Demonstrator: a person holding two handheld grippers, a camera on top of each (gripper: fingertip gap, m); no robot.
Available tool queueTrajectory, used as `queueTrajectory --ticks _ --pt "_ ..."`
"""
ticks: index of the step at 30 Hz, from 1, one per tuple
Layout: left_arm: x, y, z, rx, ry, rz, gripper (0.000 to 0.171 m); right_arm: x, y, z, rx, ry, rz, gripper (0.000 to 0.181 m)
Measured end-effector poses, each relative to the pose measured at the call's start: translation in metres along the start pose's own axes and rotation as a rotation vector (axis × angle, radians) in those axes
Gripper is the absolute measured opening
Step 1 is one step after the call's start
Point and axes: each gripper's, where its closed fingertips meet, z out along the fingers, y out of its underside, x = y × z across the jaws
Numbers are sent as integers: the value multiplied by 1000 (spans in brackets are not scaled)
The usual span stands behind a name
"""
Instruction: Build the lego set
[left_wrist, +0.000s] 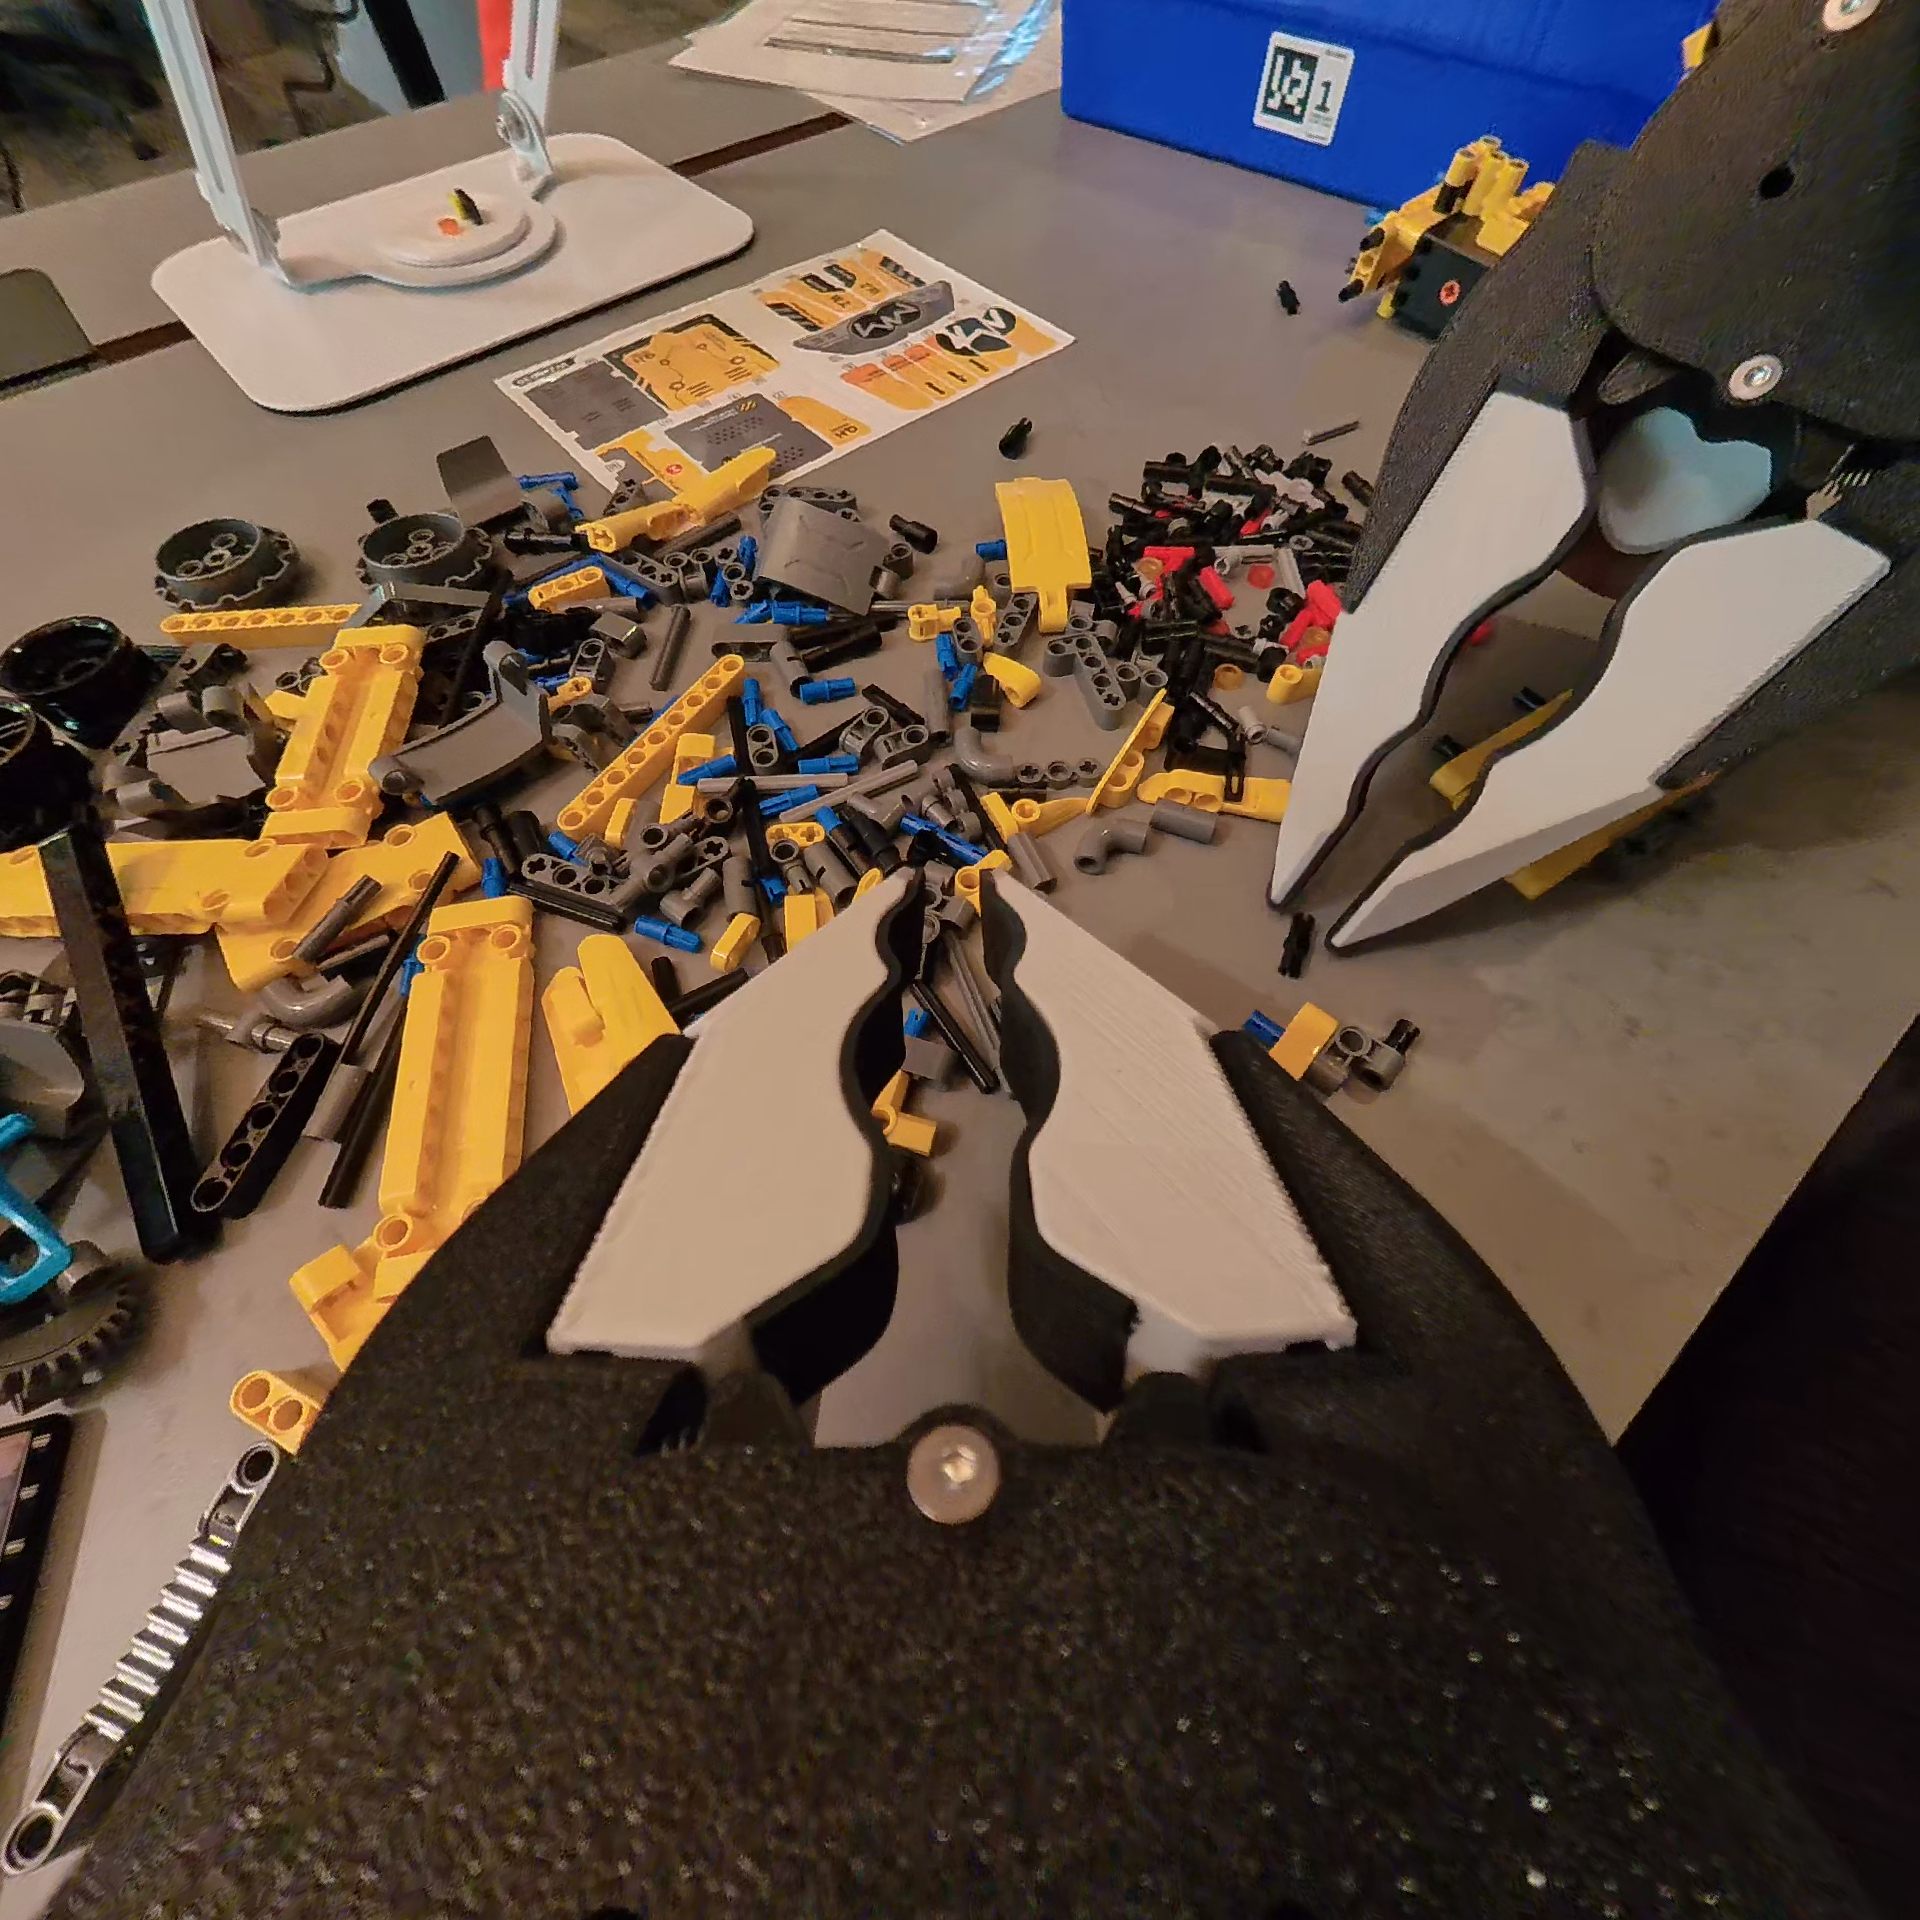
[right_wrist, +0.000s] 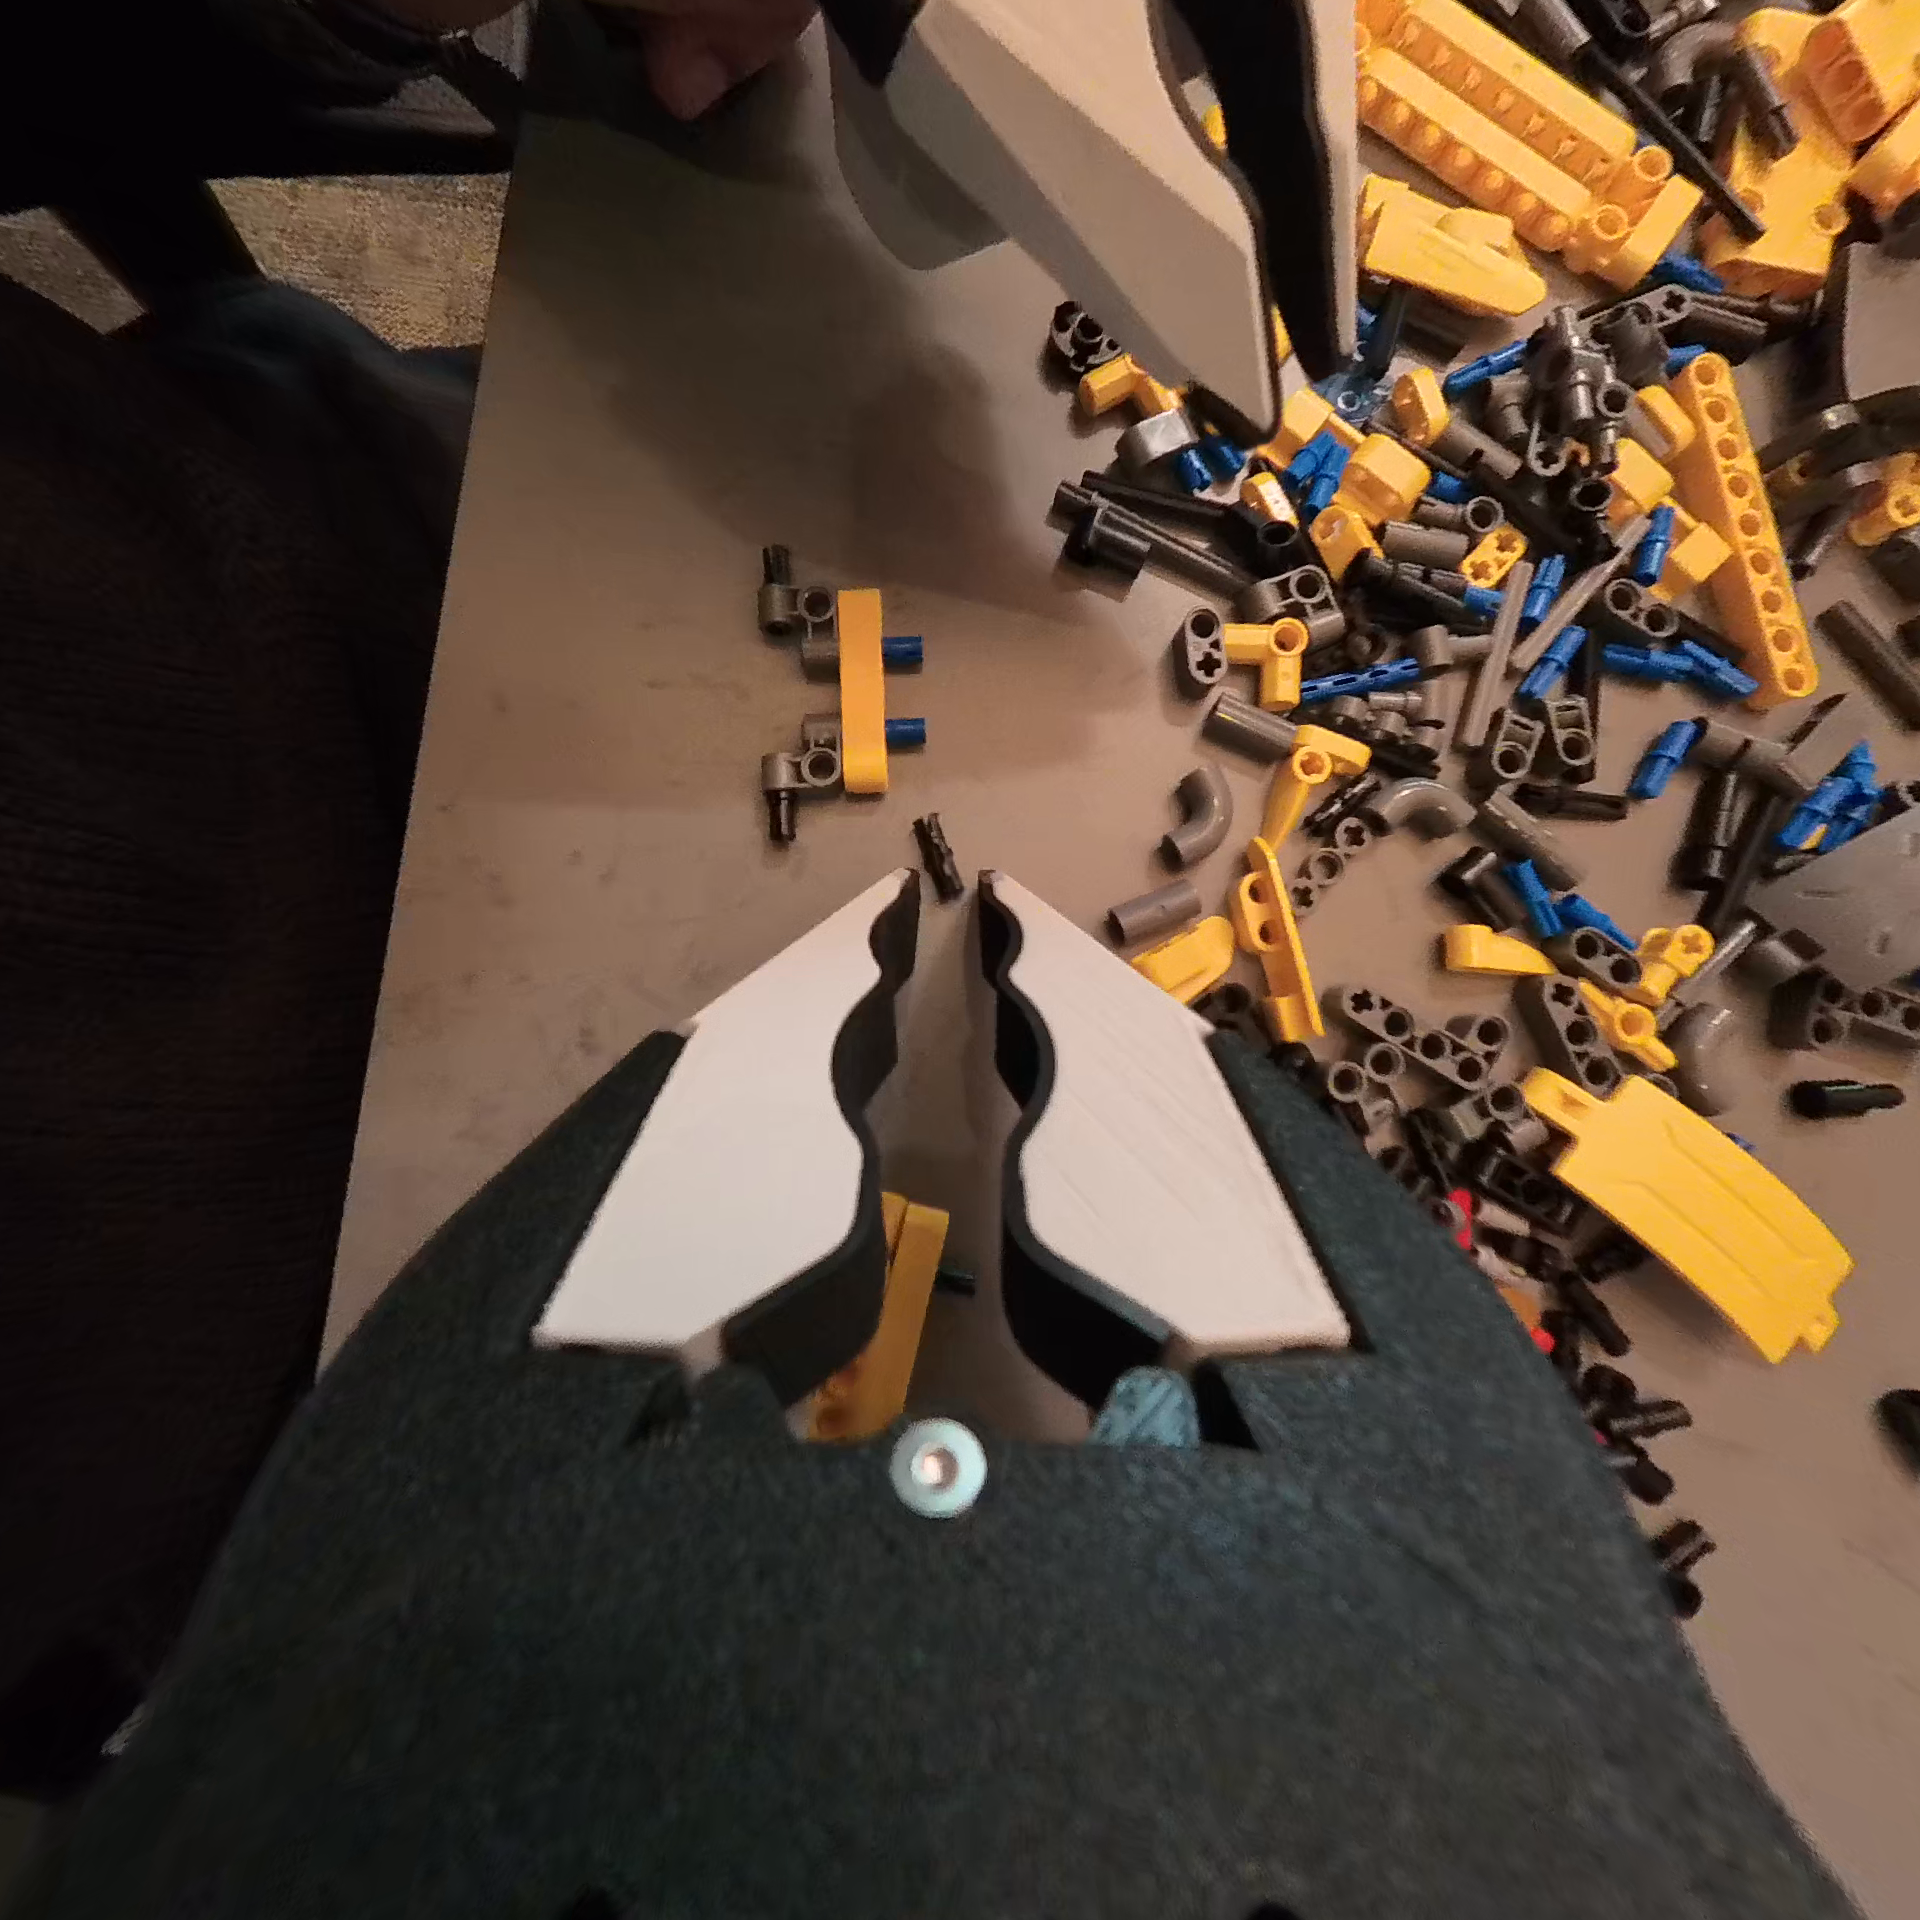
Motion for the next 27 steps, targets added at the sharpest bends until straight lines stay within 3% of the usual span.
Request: queueTrajectory --ticks 6,10,13,15,17,19,23,27 --pt "-1 -1 0 4 4 -12 10 -4 -5 5 -20 12 -39 5" --pt "1 -15 -18 134 5 -41 9 4 -17 -7 65 108 -51 5" --pt "29 -18 -33 181 116 -123 10 9 -26 -20 143 185 -89 5" --pt "43 -12 -37 164 117 -161 12 12 -26 -24 159 221 -110 5" --pt "36 -4 -36 149 -54 -222 31 13 -24 -21 140 220 -124 5" --pt "48 12 -30 72 -121 -187 41 12 -21 -13 105 196 -142 5" --pt "79 22 -22 8 -63 -127 51 8 -14 1 14 149 -192 5" --pt "78 34 -18 -82 -71 -91 51 2 -12 5 9 102 -187 5"
